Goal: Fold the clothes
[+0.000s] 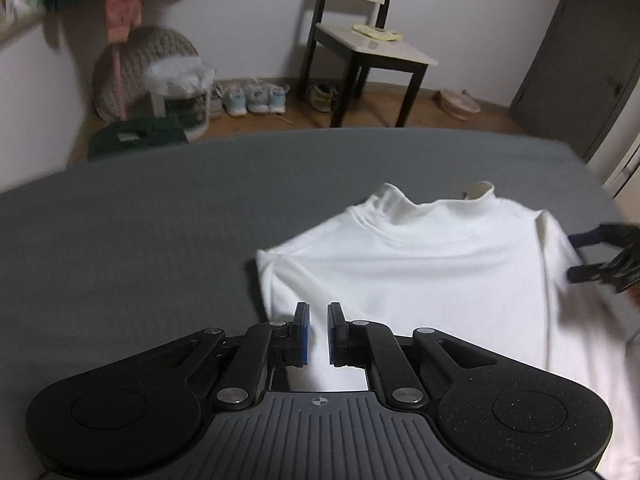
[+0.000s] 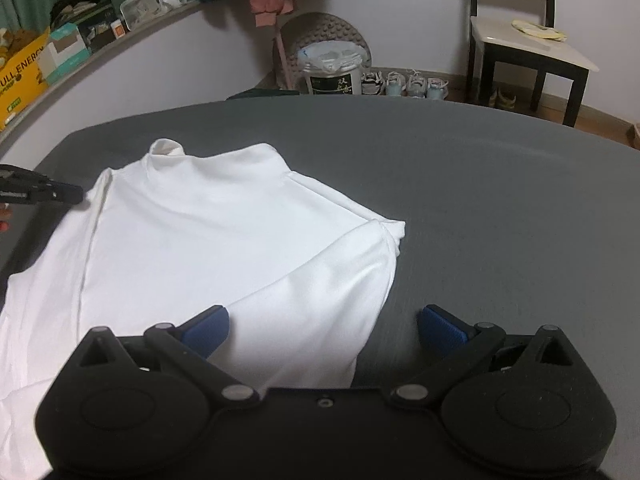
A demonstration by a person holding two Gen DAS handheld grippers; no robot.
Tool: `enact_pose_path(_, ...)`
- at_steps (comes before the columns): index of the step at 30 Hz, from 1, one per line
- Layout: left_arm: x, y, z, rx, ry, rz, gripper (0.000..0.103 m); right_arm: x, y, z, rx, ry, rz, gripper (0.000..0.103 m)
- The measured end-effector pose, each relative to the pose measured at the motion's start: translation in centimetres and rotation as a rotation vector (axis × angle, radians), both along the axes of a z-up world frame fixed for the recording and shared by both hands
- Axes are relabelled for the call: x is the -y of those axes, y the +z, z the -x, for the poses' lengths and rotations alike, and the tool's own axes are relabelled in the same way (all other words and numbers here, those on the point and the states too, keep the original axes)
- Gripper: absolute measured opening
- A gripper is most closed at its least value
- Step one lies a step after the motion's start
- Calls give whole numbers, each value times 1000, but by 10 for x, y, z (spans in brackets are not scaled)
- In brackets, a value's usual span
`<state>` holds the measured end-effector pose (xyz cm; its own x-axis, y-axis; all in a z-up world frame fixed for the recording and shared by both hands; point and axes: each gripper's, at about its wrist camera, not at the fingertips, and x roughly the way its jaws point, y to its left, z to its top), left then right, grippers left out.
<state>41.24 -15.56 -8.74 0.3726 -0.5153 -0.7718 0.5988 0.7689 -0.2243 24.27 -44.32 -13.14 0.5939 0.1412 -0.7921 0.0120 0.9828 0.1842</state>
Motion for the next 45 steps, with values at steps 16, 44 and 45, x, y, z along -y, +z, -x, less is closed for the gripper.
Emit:
enact_pose_path(16,-6,-8,-8,-44,58,128,103,2,5,-3,3,-22,11,103)
enact_pose_path(44,36,-31,-45,-81,59,-7,95,41,-2,-24,75,-13,-175,49)
enact_pose_path(45,37,-30,-45,-74,56,-23,92,41,-2,-23,73,-12,-176,48)
